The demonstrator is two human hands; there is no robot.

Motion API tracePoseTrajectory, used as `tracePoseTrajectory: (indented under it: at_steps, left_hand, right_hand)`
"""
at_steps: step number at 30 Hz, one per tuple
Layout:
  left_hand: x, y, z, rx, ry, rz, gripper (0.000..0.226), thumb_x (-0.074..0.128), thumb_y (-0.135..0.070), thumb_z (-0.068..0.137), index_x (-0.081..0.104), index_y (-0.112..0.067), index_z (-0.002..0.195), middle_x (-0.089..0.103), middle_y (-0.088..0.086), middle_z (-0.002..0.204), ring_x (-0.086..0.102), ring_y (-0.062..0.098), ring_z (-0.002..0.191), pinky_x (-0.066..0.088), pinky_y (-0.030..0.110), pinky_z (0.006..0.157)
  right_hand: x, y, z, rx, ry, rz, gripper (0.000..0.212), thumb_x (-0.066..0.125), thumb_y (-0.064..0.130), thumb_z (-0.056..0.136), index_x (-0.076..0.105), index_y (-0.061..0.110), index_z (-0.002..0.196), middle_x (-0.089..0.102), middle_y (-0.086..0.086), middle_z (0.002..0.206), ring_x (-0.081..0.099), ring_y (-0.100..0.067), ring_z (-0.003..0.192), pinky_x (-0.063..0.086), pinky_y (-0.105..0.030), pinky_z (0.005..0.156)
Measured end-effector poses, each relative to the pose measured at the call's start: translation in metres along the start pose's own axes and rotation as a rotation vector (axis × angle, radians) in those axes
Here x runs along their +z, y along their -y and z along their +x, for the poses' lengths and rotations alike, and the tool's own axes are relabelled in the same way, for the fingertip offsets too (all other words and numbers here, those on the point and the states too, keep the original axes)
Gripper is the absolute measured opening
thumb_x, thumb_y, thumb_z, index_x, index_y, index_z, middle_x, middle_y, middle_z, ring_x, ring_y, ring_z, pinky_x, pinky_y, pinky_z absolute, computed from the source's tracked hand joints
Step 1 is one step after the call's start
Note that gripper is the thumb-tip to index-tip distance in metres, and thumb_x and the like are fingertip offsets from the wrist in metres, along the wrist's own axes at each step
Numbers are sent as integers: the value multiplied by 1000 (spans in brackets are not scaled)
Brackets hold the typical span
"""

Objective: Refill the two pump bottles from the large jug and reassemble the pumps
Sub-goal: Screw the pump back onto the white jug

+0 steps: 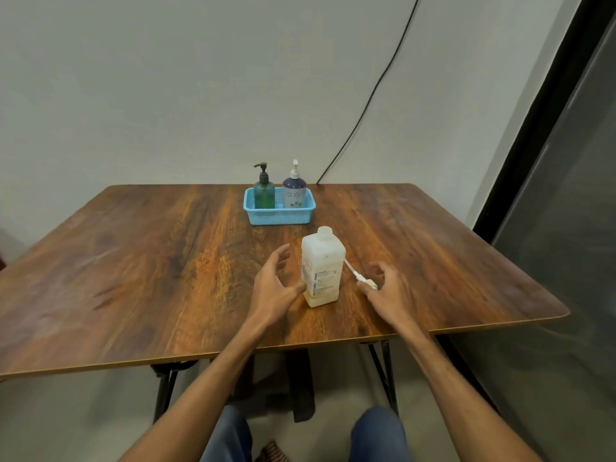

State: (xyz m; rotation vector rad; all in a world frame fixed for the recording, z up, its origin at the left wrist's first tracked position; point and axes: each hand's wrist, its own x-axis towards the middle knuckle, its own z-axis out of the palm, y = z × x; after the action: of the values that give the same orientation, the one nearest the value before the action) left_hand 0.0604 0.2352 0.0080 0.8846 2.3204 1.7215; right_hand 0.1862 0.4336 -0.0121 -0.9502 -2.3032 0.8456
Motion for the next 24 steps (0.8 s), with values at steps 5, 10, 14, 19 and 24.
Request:
tracePoseTrajectory:
  at_steps: [5, 10, 14, 19, 24]
  left_hand:
    - [16, 6, 1, 33, 51, 0, 100, 92, -37, 70, 36, -27, 152, 44, -1, 156, 46, 14, 137, 42, 45, 113]
    - [26, 10, 5, 58, 65, -26, 100, 91, -42, 69, 35, -30, 151, 47, -6, 153, 47, 6, 132, 44, 31, 105]
    - [30, 14, 8, 55, 82, -28, 94, 89, -37, 74, 36, -29, 151, 51, -5, 149, 50, 11, 134, 50, 38, 106]
    - [31, 17, 8, 66, 91, -39, 89, 86, -37, 76, 39, -25, 150, 52, -4, 148, 52, 13, 133, 53, 42, 104]
    - [31, 22, 8, 76, 102, -61, 89, 86, -39, 76, 37, -29, 150, 52, -6, 148, 51, 11, 133, 52, 42, 105]
  right_hand:
    - [14, -15, -6, -55, 14, -75, 46, 80, 25, 83, 65, 23, 127, 63, -1, 122, 55, -22, 115, 40, -33, 94]
    - [12, -18, -7, -95, -81, -45, 33, 77, 15, 86, 72, 21, 118, 70, 2, 112, 60, -15, 101, 47, -29, 82]
    - [-7, -7, -8, -61, -150, 44, 22, 79, 16, 83, 66, 22, 99, 66, 8, 93, 62, -6, 82, 48, -25, 60]
    - [-33, 6, -4, -98, -193, 195, 20, 83, 14, 79, 69, 24, 89, 69, 11, 86, 65, -5, 78, 49, -22, 60]
    - [-59, 33, 0, -148, -243, 284, 23, 84, 10, 77, 76, 23, 95, 72, 11, 86, 65, -4, 77, 52, -22, 62]
